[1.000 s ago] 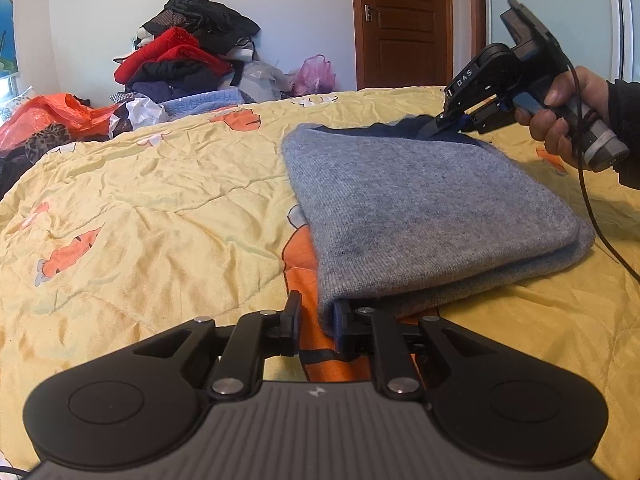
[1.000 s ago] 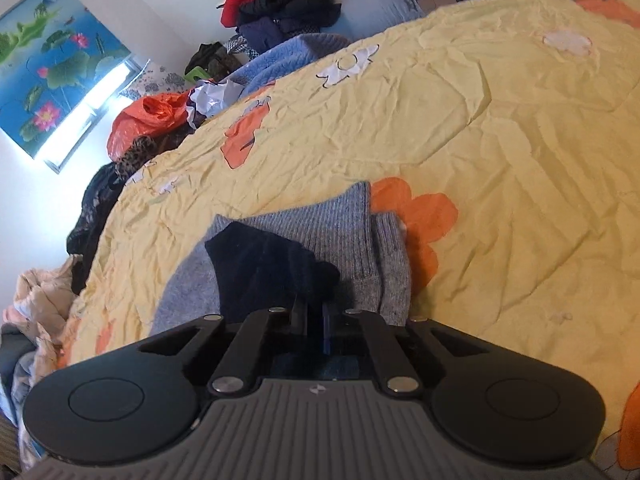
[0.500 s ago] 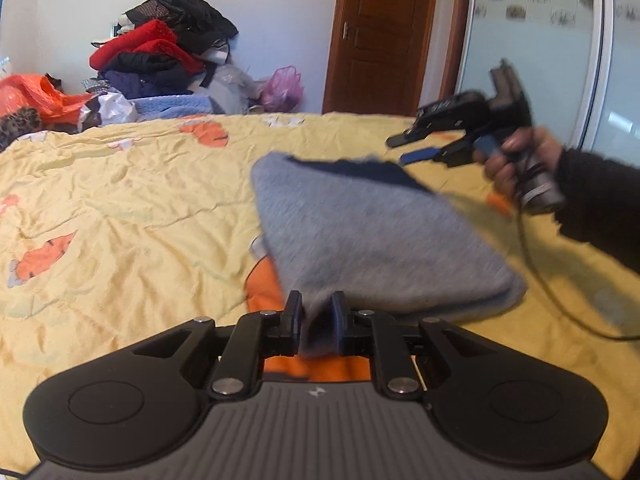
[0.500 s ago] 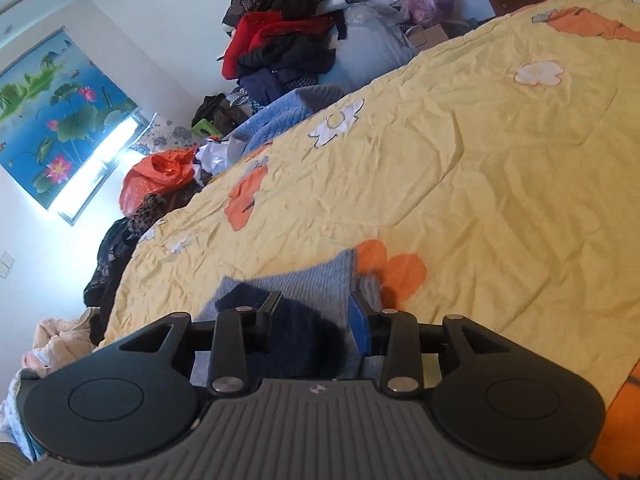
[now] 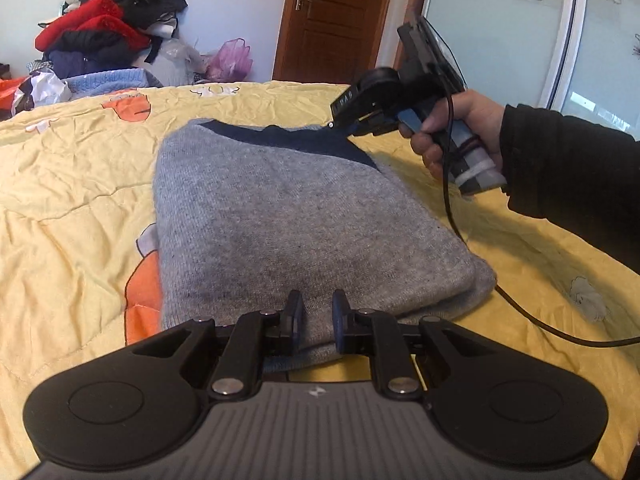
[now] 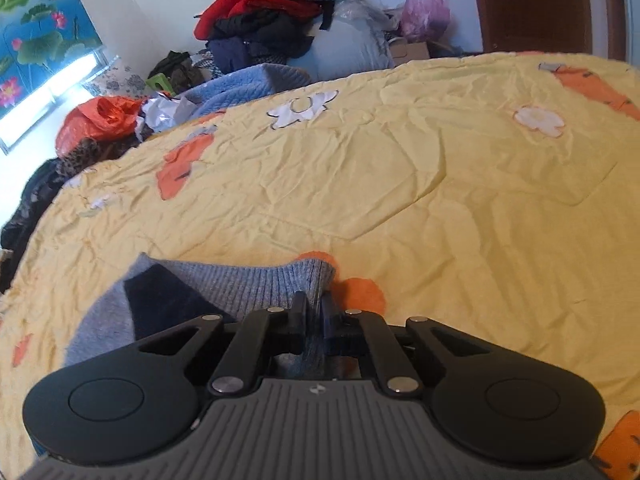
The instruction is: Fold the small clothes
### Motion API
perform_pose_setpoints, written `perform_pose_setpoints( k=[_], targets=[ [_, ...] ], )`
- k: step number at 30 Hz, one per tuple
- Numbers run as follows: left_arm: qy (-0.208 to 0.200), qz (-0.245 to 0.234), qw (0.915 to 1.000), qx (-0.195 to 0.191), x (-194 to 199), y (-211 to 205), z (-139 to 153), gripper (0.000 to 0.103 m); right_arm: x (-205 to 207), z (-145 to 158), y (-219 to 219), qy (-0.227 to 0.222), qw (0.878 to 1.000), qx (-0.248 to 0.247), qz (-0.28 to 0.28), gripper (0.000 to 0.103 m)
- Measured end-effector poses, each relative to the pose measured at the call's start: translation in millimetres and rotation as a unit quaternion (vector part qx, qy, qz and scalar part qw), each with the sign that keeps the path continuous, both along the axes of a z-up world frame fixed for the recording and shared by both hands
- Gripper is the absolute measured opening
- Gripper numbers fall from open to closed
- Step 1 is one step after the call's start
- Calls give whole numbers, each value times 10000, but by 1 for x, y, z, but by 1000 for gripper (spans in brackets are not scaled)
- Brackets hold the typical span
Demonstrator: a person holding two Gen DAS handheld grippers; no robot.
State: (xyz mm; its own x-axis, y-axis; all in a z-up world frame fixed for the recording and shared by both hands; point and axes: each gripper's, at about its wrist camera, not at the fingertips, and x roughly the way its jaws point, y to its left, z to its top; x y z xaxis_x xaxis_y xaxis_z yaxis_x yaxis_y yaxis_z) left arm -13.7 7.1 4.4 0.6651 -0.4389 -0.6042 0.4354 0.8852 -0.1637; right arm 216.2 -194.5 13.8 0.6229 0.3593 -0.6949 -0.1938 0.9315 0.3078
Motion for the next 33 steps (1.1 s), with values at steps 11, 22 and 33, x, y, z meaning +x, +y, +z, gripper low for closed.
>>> perform_pose_setpoints(
  k=[11, 22, 33],
  targets=[
    [-84, 69, 9999, 56, -2, -1, 0, 15, -4, 0, -9, 38, 9996, 53, -274, 44],
    [-130, 65, 9998, 108, -2, -3, -2, 15, -27, 37, 0, -478, 9988, 106, -49, 47],
    [-162, 68, 9998, 110, -3, -3, -2, 15, -38, 6, 33, -423, 9939, -865, 535, 21]
  ],
)
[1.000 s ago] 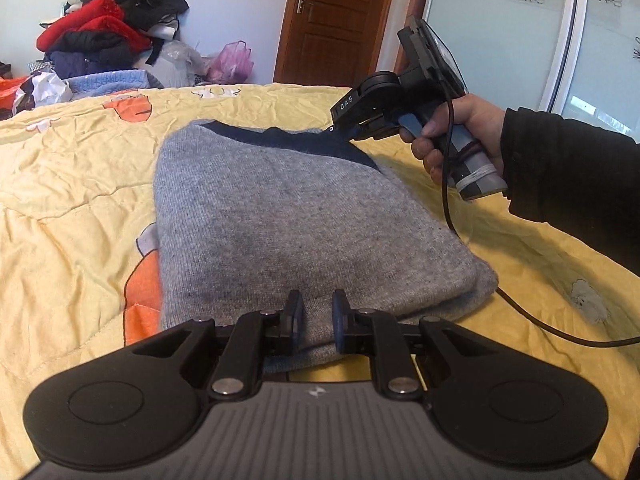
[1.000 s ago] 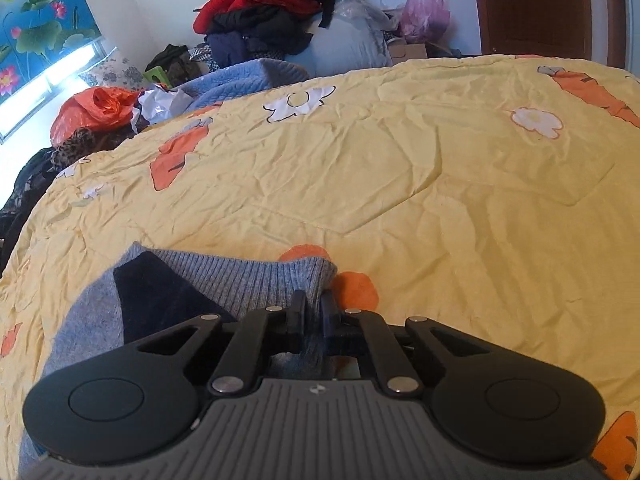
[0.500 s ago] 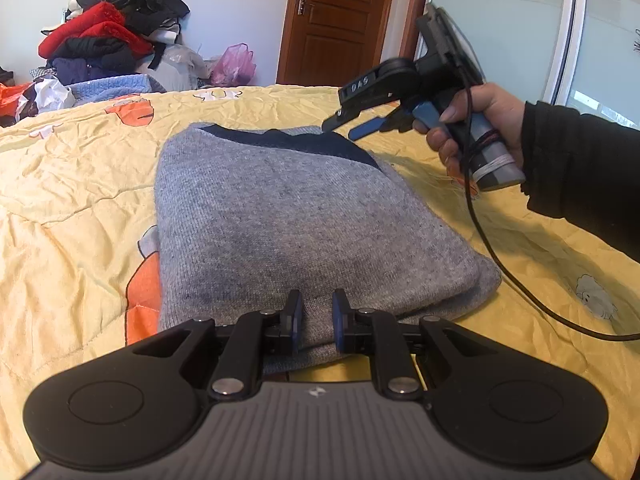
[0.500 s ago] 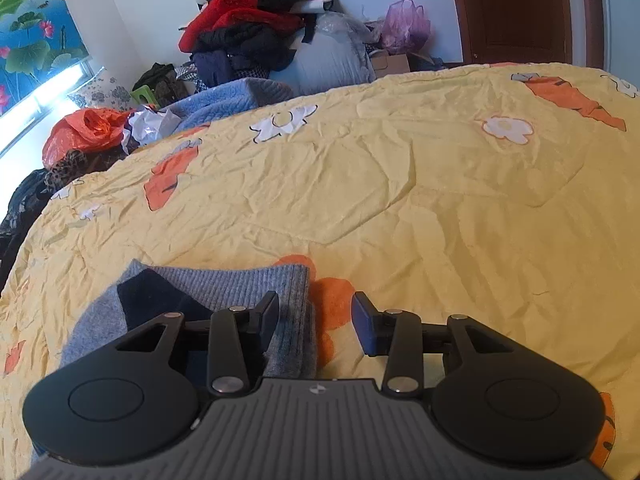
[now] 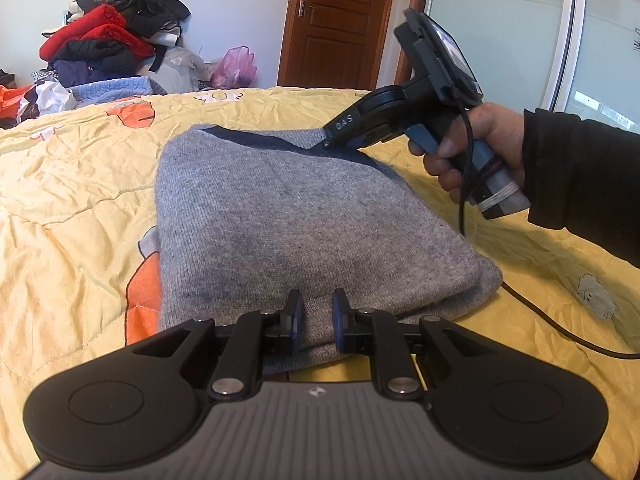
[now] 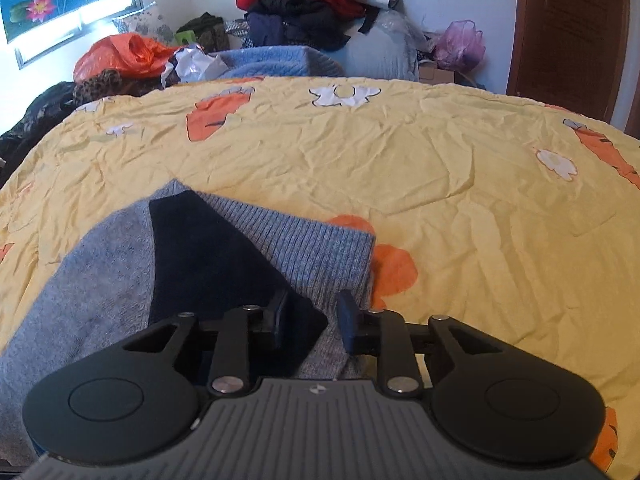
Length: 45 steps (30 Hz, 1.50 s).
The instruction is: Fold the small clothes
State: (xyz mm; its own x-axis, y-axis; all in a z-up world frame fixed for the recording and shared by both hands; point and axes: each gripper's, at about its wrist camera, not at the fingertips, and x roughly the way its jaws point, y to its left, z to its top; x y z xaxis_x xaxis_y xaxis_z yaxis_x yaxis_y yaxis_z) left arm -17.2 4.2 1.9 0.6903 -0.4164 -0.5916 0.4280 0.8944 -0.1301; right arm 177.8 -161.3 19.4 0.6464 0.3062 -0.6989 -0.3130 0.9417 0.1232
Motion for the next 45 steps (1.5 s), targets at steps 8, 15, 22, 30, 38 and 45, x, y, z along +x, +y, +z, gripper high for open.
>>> perform_pose_setpoints(
  k=[8, 15, 22, 30, 38, 45],
  targets=[
    [6, 41, 10000, 2, -1, 1, 1, 15, -3, 6, -10, 110, 9993, 318, -190, 22],
    [-592, 698, 9956, -217, 15, 30, 50, 44, -34, 31, -23, -13, 9873, 1568, -249, 57],
    [-553, 585, 9961, -367, 87, 23, 44, 75, -44, 19, -1, 114, 9891, 1464, 134, 56],
    [-331, 87, 9984, 461, 102, -1, 4, 78, -49, 3, 11, 23, 9962, 807, 340, 55],
    [-140, 734, 9953, -608, 56, 53, 27, 78, -102, 21, -45, 60, 9799, 1966, -338, 63],
    [1331, 1051, 9590, -2271, 46, 97, -3, 76, -138, -9, -63, 1232, 9602, 2493, -257, 67]
  ],
)
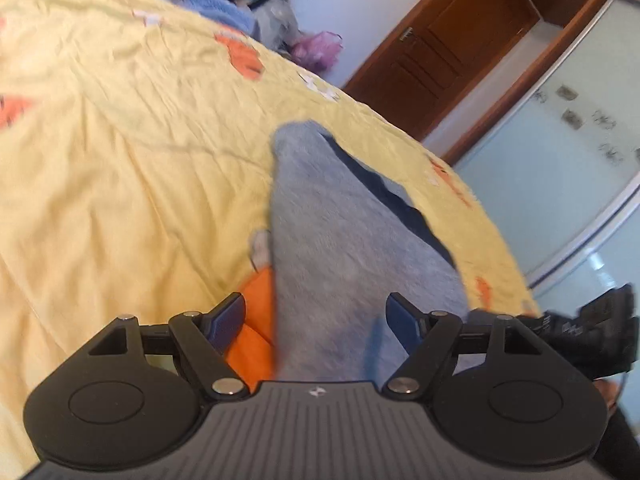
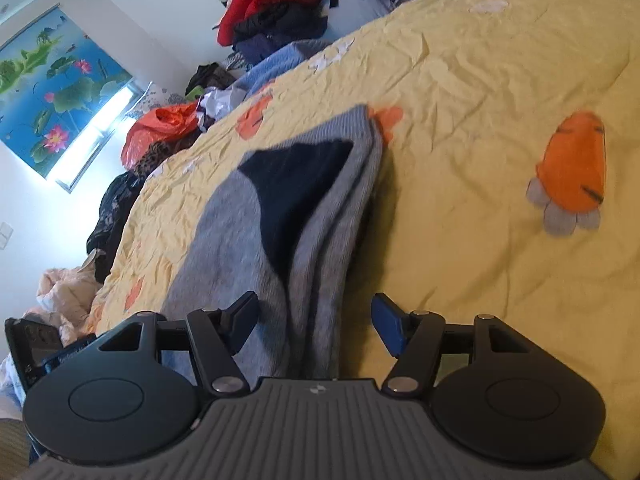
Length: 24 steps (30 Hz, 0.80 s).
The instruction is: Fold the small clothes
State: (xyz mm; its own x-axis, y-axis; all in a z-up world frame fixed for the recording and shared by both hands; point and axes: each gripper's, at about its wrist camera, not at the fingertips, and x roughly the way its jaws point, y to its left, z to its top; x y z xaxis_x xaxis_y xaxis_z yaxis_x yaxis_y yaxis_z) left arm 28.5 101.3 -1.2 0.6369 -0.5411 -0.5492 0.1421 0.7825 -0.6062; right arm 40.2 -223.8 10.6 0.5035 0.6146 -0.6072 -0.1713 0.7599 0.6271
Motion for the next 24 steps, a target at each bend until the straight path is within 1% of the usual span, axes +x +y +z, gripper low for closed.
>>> perform_pose_setpoints(
  k=[1, 2, 4, 5, 6, 7, 8, 9, 10, 12, 14, 15, 17, 18, 19, 20, 21, 22, 23, 24],
  targets=[
    [114, -168, 9996, -219, -3, -3, -2, 74, -5, -3, 5, 81, 9998, 106, 134, 67],
    [233, -251, 9989, -316, -4, -7, -5, 73, -9, -6, 12, 177, 9991, 226, 306, 67],
    [262, -261, 9989, -277, -4, -14, -7, 64, -15, -8, 22, 132, 9984, 297, 460, 67],
    [308, -226, 9990, -228, -3, -14, -7, 52, -15, -7, 26, 107, 9987, 224, 451, 63],
    [443, -156, 9987, -182, 0, -12, -9, 30, -13, -8, 28, 188, 9987, 145, 454, 41],
    [582, -121, 9981, -169, 5, -10, -11, 24, -10, -10, 29, 269, 9985, 118, 472, 26],
    [610, -107, 9979, -185, 5, -9, -10, 20, -9, -9, 30, 229, 9981, 134, 550, 26],
    [559, -113, 9983, -102, 2, -10, -6, 17, -11, -6, 33, 137, 9978, 38, 643, 25],
    [454, -162, 9988, 21, -3, -13, 1, 16, -14, 2, 35, 6, 9973, -99, 731, 25],
    [208, -324, 9992, 115, -19, -18, 18, 14, -23, 16, 33, -166, 9959, -135, 878, 25],
    [39, -549, 9983, 199, -36, -23, 31, 14, -33, 27, 27, -234, 9936, -96, 1105, 25],
    [2, -633, 9977, 244, -44, -24, 33, 14, -39, 28, 24, -234, 9925, -149, 1191, 25],
    [79, -721, 9965, 423, -55, -27, 26, 14, -46, 20, 15, -53, 9920, -226, 1240, 25],
    [212, -717, 9959, 502, -58, -27, 19, 14, -49, 14, 12, 54, 9922, -230, 1221, 25],
    [357, -718, 9954, 532, -62, -26, 10, 14, -51, 8, 9, 136, 9928, -220, 1168, 25],
    [383, -751, 9949, 549, -65, -25, 4, 14, -53, 4, 5, 168, 9937, -141, 1097, 26],
    [326, -712, 9952, 581, -69, -22, 3, 17, -55, 2, 0, 185, 9950, 19, 983, 32],
    [293, -670, 9955, 603, -71, -18, 6, 17, -55, 2, -5, 181, 9959, 143, 872, 42],
    [249, -633, 9959, 603, -70, -14, 11, 20, -54, 4, -10, 115, 9965, 247, 787, 48],
    [182, -551, 9962, 651, -69, -10, 19, 26, -51, 8, -17, -2, 9971, 354, 668, 59]
  ],
)
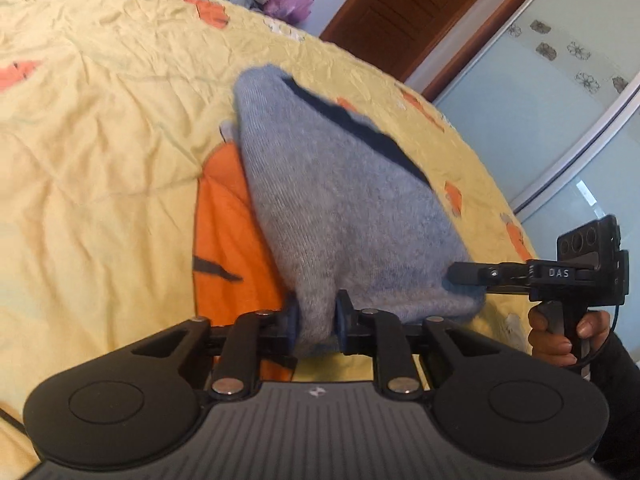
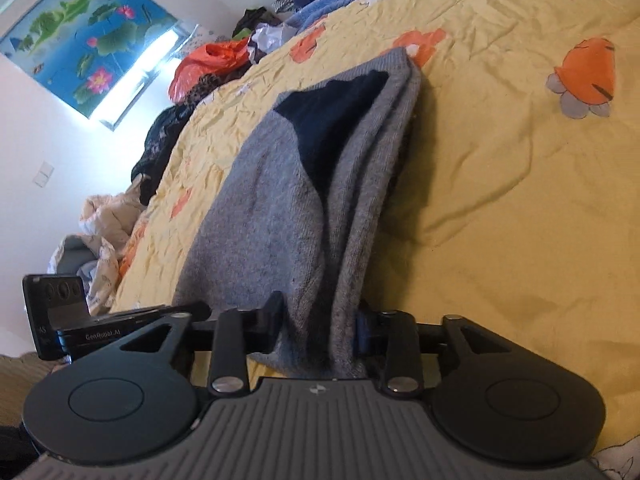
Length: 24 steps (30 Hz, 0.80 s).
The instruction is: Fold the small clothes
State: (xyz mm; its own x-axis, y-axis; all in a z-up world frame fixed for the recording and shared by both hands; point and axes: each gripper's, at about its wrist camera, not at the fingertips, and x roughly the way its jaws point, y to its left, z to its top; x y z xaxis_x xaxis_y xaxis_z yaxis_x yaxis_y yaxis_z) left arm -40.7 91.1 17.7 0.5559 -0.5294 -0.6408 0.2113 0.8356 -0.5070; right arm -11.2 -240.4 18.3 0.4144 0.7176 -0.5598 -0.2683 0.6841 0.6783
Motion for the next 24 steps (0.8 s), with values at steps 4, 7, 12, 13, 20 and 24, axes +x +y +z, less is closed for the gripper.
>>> perform_pose_setpoints(
  k=[4, 7, 12, 13, 20, 24],
  targets=[
    [-744, 334, 9967, -7, 11, 13, 36, 83, 35, 12, -21, -248, 9979, 374, -464, 70],
    [-1142, 593, 9917, 32, 41, 7, 46, 94, 77, 11, -21, -226, 9961, 315, -788, 70],
    [-1459, 100, 9846, 962, 94, -50, 36, 93, 141, -2, 3, -106, 9954, -105, -948, 69],
    [-1413, -94, 9820, 1253, 102, -64, 29, 93, 151, -7, 8, -36, 9951, -166, -974, 67],
    [-1223, -501, 9730, 1895, 120, -91, -2, 96, 161, -10, 37, -367, 9900, -1217, -610, 20],
    [-1415, -52, 9718, 1885, 90, -79, 19, 94, 113, 14, 40, -1056, 9758, -1651, -969, 37]
  ],
)
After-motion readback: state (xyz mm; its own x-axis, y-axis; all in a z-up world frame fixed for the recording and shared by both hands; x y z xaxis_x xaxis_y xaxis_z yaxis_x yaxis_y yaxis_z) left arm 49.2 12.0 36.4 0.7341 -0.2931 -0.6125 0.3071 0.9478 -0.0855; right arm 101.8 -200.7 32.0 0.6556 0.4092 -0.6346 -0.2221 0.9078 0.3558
